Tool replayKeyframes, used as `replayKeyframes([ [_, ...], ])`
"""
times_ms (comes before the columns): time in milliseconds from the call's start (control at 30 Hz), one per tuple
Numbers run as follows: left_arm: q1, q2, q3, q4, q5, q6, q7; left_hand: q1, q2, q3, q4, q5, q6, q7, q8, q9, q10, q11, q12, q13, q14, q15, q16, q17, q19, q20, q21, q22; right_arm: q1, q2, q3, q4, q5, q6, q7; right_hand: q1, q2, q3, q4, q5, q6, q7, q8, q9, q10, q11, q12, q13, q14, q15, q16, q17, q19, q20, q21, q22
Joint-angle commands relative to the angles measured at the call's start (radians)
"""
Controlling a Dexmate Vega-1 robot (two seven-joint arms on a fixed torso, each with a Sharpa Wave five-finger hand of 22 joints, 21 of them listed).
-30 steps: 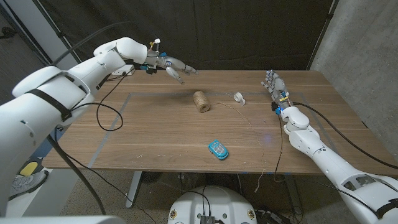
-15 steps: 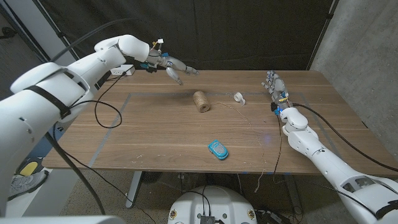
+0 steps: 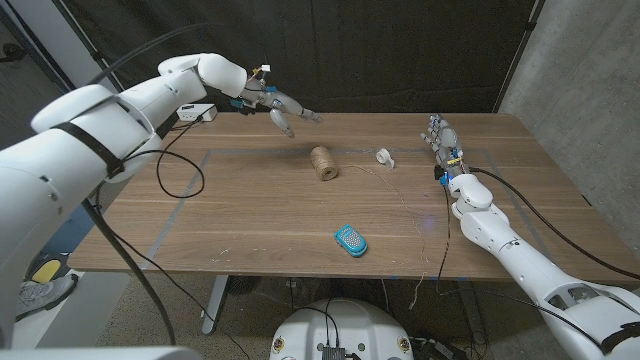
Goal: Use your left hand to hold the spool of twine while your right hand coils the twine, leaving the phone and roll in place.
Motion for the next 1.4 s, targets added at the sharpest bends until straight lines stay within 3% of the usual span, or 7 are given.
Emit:
replayKeyframes([
  [33, -0.048, -0.053, 0.083, 0.101, 0.062, -0.048, 0.081, 0.017, 0.000, -0.005, -0.002, -0.004, -0.042, 0.011, 0.004, 0.004, -0.085, 0.012, 0.005, 0.004, -0.028, 0.004, 0.002, 0.006, -0.011, 0.001, -0.002, 0.005, 0.002, 0.009, 0.004, 0.018, 0.004, 0.011, -0.008, 0.013, 0.019, 0.003, -0.006, -0.001, 0.000, 0.003, 0.005, 0.002, 0.000, 0.009, 0.003, 0.004, -0.004, 0.001, 0.004, 0.002, -0.007, -0.012, 0.006, 0.006],
  [833, -0.075, -0.108, 0.187, 0.134, 0.089, -0.035, 0.134, 0.049, 0.002, -0.011, -0.002, -0.007, -0.061, 0.009, 0.008, 0.005, -0.100, 0.016, 0.018, 0.018, -0.040, 0.007, 0.008, 0.013, -0.027, 0.004, 0.002, 0.007, 0.016, 0.022, 0.019, 0.066, 0.023, 0.047, 0.012, 0.012, 0.019, 0.001, -0.007, -0.002, -0.005, 0.003, 0.004, 0.003, -0.006, 0.015, 0.003, 0.004, -0.009, 0.004, 0.003, 0.003, -0.010, -0.012, 0.006, 0.006],
  [1133, -0.064, -0.112, 0.197, 0.128, 0.094, -0.012, 0.135, 0.056, 0.002, -0.014, 0.001, -0.007, -0.053, 0.006, 0.014, 0.006, -0.093, 0.011, 0.029, 0.024, -0.035, 0.005, 0.014, 0.016, -0.023, 0.007, 0.007, 0.007, 0.015, 0.016, 0.020, 0.064, 0.026, 0.042, 0.018, 0.012, 0.020, 0.001, -0.007, -0.002, -0.005, 0.003, 0.004, 0.003, -0.006, 0.015, 0.003, 0.004, -0.010, 0.004, 0.003, 0.003, -0.010, -0.012, 0.006, 0.006],
  [1400, -0.052, -0.096, 0.216, 0.107, 0.139, -0.020, 0.194, 0.062, 0.002, -0.015, 0.003, -0.006, -0.051, 0.005, 0.017, 0.006, -0.092, 0.011, 0.038, 0.030, -0.034, 0.005, 0.017, 0.021, -0.023, 0.006, 0.009, 0.007, 0.016, 0.015, 0.019, 0.071, 0.028, 0.041, 0.023, 0.012, 0.020, 0.000, -0.008, -0.002, -0.006, 0.003, 0.004, 0.003, -0.007, 0.014, 0.003, 0.004, -0.010, 0.005, 0.003, 0.003, -0.010, -0.012, 0.006, 0.006],
])
